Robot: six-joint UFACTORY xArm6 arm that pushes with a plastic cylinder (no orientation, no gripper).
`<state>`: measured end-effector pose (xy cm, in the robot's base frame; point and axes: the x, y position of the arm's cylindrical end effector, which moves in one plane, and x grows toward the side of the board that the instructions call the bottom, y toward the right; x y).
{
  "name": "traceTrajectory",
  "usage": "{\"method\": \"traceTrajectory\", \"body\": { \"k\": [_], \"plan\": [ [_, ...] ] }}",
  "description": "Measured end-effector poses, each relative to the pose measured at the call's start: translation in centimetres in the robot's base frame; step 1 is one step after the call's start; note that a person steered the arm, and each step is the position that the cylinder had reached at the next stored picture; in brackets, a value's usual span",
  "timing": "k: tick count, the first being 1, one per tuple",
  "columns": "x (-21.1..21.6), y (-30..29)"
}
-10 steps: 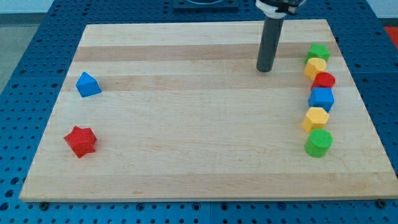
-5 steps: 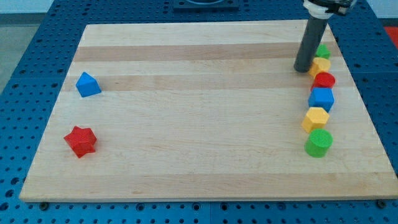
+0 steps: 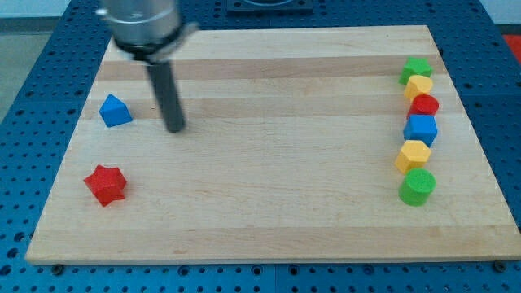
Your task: Move the blue triangle diagonally top right to the red star
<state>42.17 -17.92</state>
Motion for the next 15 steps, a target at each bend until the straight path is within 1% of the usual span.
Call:
{"method": "traceTrajectory", "body": {
  "k": [1, 2, 3, 4, 5, 6, 7, 8, 9, 10, 11, 12, 13, 14, 15],
  "plan": [
    [2.7, -6.6],
    [-0.1, -9.7],
    [-3.7, -8.6],
    [-4.0, -4.4],
    [-2.2, -3.4],
    [2.3, -3.8],
    [-1.0, 1.9],
    [-5.9, 2.8],
    [-4.9, -1.1],
    [-2.7, -5.6],
    [-6.8, -6.3],
    [-6.8, 0.5],
    [-8.2, 3.5],
    [-8.2, -3.9],
    [-10.5, -2.5]
  ]
}}
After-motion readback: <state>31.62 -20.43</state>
